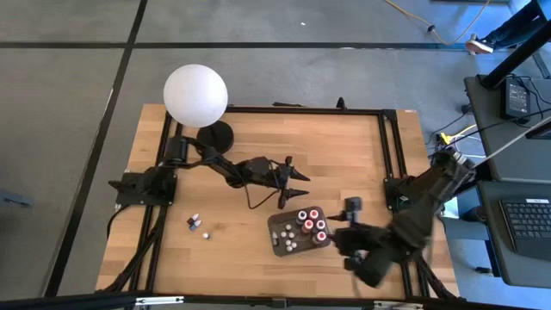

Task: Pick & Place food coloring
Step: Put the small food coloring bottle into the black bin

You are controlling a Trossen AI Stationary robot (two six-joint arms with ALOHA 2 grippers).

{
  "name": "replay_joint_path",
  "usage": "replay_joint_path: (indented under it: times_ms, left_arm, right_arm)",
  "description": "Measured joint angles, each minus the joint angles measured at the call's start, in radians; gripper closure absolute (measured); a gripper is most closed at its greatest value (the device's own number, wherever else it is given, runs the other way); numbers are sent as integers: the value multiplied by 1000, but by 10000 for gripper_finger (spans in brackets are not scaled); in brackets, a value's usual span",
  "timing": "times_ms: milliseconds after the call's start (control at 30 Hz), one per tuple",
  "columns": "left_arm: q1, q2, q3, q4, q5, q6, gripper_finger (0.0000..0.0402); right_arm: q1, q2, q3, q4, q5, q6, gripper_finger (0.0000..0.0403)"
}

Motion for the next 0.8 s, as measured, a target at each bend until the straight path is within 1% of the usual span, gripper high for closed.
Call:
replay_joint_path:
  times_ms: [100, 167, 233, 300, 400, 433, 500, 567, 667, 733, 800]
  left_arm:
    - [-6, -118, -56, -54, 16, -3, 185]
    - [-18, -214, -89, -184, 11, 6, 185]
    - [-38, -320, -108, -390, 10, 16, 185]
    - [-70, -435, -112, -631, -26, 16, 185]
    - [-145, -584, -111, -969, -179, -31, 185]
    - [-176, -630, -111, -1065, -236, -65, 185]
    - [-238, -721, -111, -1232, -317, -150, 185]
    - [-301, -798, -111, -1381, -344, -247, 185]
    - [-393, -879, -111, -1565, -364, -460, 185]
    - [-455, -906, -111, -1678, -402, -603, 185]
    - [-511, -910, -111, -1780, -411, -711, 185]
  right_arm:
    - [80, -63, -109, 29, 165, 96, 170]
    - [110, -99, -179, 32, 215, 166, 170]
    - [125, -134, -250, 35, 245, 244, 170]
    - [128, -161, -319, 45, 267, 316, 170]
    - [126, -188, -423, 67, 307, 389, 170]
    - [124, -194, -456, 79, 323, 408, 170]
    - [124, -200, -517, 100, 350, 451, 170]
    - [124, -201, -567, 118, 358, 493, 170]
    - [124, -201, -624, 170, 360, 546, 170]
    - [124, -201, -655, 209, 360, 551, 170]
    - [124, -201, -681, 240, 361, 548, 170]
